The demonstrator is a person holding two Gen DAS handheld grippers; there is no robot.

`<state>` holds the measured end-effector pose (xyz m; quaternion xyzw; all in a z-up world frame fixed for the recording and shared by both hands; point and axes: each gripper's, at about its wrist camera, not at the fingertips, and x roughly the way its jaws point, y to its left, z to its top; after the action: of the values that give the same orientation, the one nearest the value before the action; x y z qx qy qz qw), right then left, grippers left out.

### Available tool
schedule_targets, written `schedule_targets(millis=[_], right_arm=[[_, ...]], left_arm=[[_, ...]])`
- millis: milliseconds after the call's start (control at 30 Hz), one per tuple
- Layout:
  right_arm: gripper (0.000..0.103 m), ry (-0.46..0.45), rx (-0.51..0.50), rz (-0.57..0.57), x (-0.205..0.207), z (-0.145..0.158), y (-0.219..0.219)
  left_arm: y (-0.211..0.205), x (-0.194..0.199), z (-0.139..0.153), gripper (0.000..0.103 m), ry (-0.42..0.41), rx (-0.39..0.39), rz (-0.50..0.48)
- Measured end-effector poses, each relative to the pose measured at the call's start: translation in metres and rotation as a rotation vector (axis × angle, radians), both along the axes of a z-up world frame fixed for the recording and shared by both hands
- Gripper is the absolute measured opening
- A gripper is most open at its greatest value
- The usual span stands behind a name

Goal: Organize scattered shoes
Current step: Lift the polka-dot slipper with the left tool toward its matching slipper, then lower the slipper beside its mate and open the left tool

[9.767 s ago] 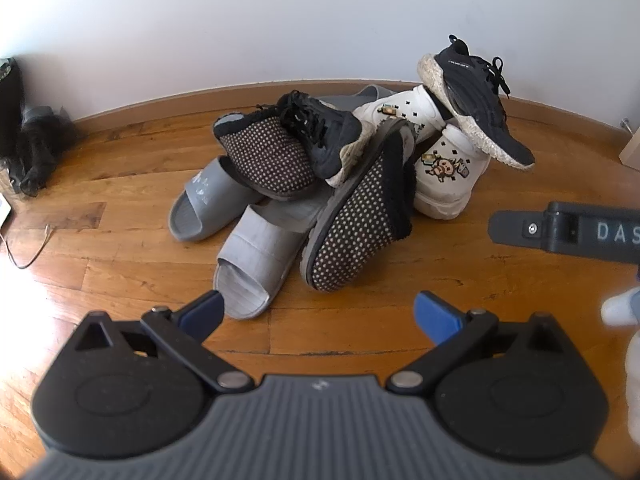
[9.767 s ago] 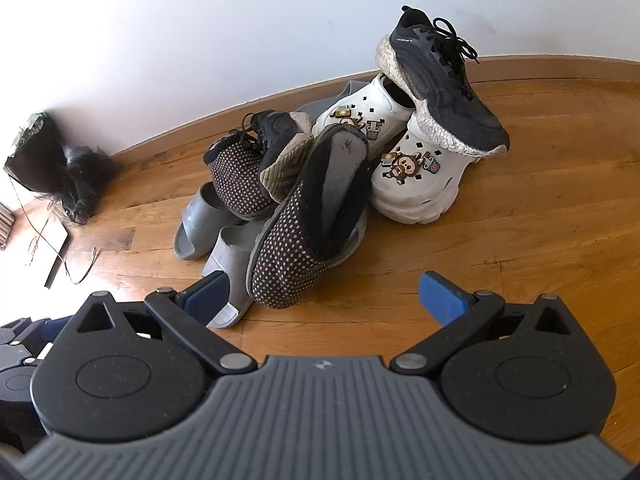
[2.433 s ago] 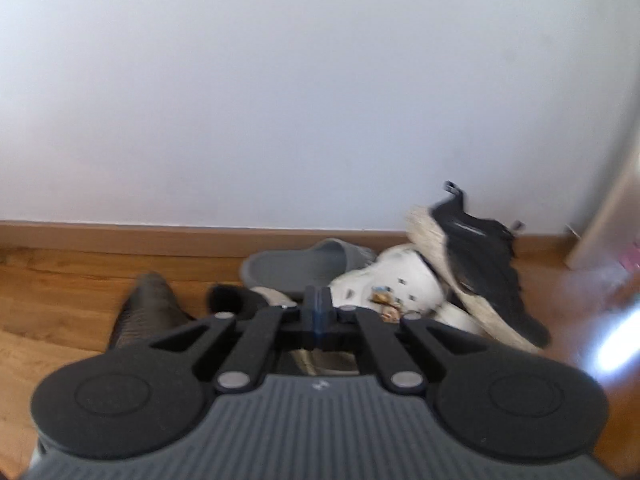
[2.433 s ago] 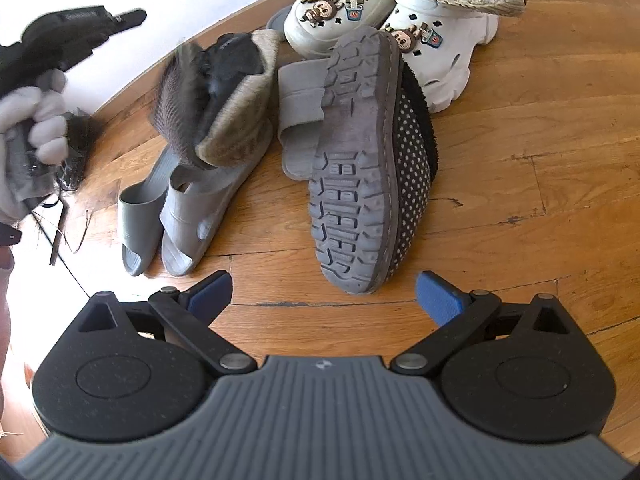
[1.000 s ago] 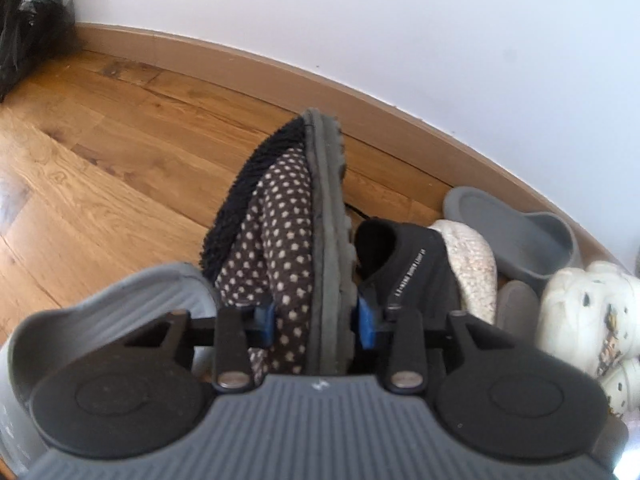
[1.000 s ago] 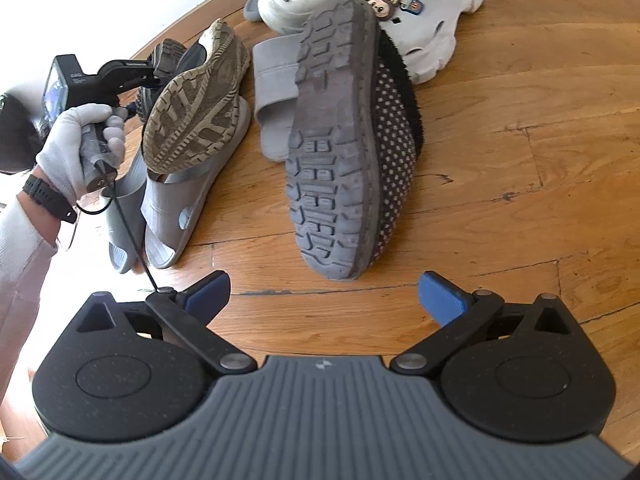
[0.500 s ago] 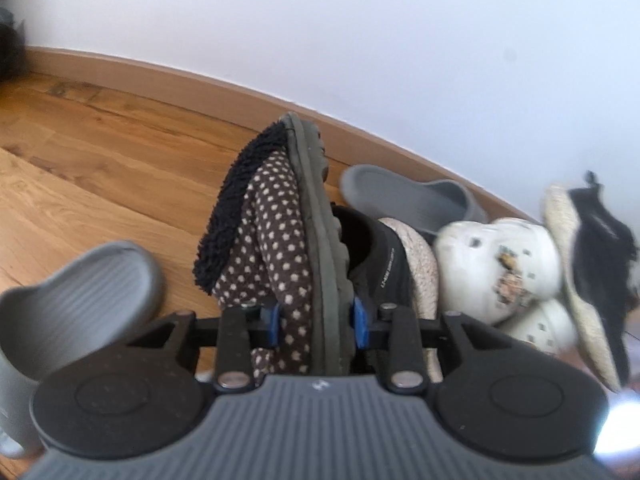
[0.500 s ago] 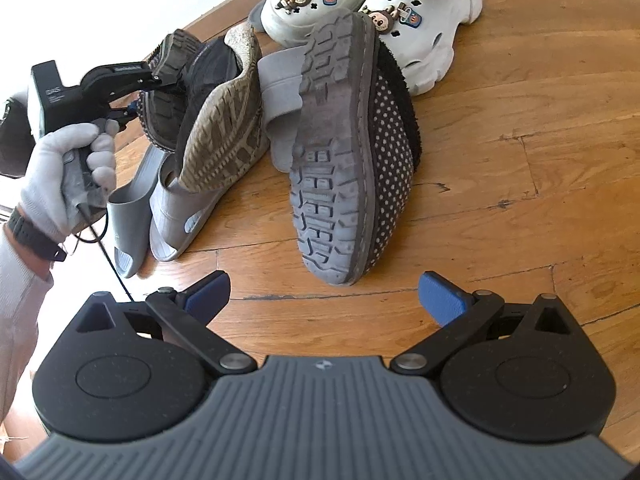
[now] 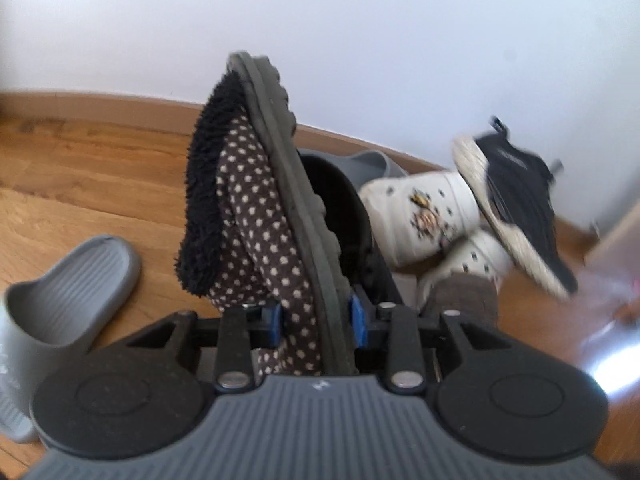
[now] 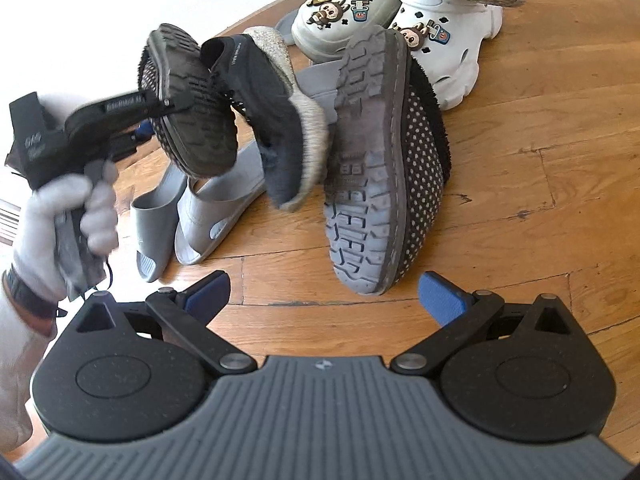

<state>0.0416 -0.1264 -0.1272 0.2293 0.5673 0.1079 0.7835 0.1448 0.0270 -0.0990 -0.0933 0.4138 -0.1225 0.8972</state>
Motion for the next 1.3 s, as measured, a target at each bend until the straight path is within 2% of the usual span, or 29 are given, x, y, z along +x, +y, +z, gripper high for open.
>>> schedule_targets(millis=[233,333,467,600,767,800,933,1067,1200,1267,1300], right_arm=[[0.102,-0.044,-0.023,-0.029,-0.019,0.008,0.000],[0.102,-0.038,-0.024,-0.033,-0.025,0.005,0.001],[0.102,-0.043,-0.023,-0.036,-0.028,0.006,0.004],[0.102,-0.057,-0.018,-0.033,-0.031,0.009,0.007],[0.102,-0.060,-0.021,-0.026,-0.030,0.010,0.012],[0.102,-0.060,-0.020,-0.024,-0.030,0.009,0.013],[0.102,-0.057,-0.018,-0.015,-0.028,0.009,0.016],[0.102,-0.040,-0.019,-0.004,-0.027,0.008,0.022],[0.102,-0.038,-0.012,0.011,-0.026,0.011,0.030],[0.102,-0.038,-0.006,0.020,-0.026,0.013,0.034],[0.102,-0.036,-0.003,0.024,-0.027,0.014,0.037]], left_arm=[[-0.022,-0.033,-0.008,0.029,0.041,0.016,-0.149],[-0.043,-0.058,-0.014,0.030,0.036,0.077,-0.269],[-0.054,-0.069,-0.023,0.034,0.066,0.132,-0.344],[-0.046,-0.068,-0.041,0.040,0.083,0.185,-0.372],[-0.027,-0.070,-0.050,0.048,0.151,0.174,-0.357],[-0.024,-0.071,-0.049,0.055,0.164,0.181,-0.358],[-0.013,-0.098,-0.031,0.064,0.085,0.260,-0.491],[0.005,-0.118,-0.012,0.069,0.025,0.291,-0.581],[0.030,-0.116,-0.002,0.070,0.013,0.277,-0.522],[0.056,-0.110,0.003,0.070,-0.003,0.282,-0.419],[0.068,-0.107,0.004,0.075,-0.011,0.284,-0.369]])
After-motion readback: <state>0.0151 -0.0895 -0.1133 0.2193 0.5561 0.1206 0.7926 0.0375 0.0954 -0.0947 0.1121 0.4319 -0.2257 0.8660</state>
